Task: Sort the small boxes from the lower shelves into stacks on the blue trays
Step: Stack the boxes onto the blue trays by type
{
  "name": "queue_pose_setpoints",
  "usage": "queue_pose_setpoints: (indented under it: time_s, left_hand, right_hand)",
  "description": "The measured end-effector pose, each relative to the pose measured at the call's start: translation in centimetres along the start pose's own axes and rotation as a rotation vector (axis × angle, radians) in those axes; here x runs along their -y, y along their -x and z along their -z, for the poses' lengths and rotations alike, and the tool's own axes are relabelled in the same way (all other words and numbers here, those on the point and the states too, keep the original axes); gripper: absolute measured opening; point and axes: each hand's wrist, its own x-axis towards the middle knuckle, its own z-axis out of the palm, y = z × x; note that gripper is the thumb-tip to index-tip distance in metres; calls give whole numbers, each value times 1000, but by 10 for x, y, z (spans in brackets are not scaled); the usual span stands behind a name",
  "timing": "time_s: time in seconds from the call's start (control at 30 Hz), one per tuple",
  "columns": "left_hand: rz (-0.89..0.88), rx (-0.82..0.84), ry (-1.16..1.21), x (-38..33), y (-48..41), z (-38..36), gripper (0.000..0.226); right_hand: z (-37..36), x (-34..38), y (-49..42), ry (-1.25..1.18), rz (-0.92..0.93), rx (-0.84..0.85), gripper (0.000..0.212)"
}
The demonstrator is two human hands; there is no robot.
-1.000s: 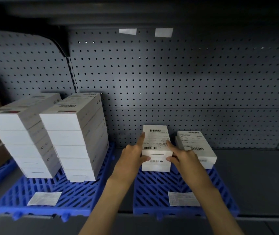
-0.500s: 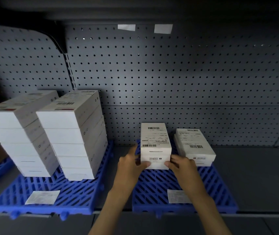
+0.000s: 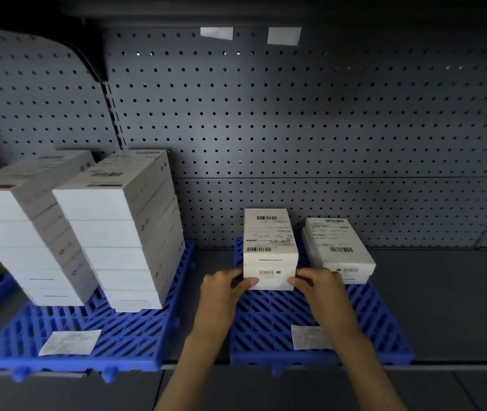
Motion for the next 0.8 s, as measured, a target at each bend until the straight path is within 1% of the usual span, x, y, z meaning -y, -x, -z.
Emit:
queue_pose_setpoints:
  time_s: [0.23, 0.33, 0.57, 0.63, 0.8]
  left_hand:
    - [-48, 9, -14, -2, 1, 1, 26]
    - [-45, 11, -32, -2, 1, 1, 27]
    - [-19, 43, 5, -1, 2, 2, 25]
    - [-15, 33, 2, -3, 5, 4, 26]
    - [-16, 29, 23, -8, 13, 6, 26]
  right_hand:
    - [-2, -6, 1, 0, -20, -2, 13]
    - [0, -4, 2, -13, -40, -7, 25]
    - [3, 0, 2, -16, -40, 9, 21]
    - [5, -1, 4, -13, -24, 17, 21]
    - [7, 0, 12, 10, 18, -5, 30]
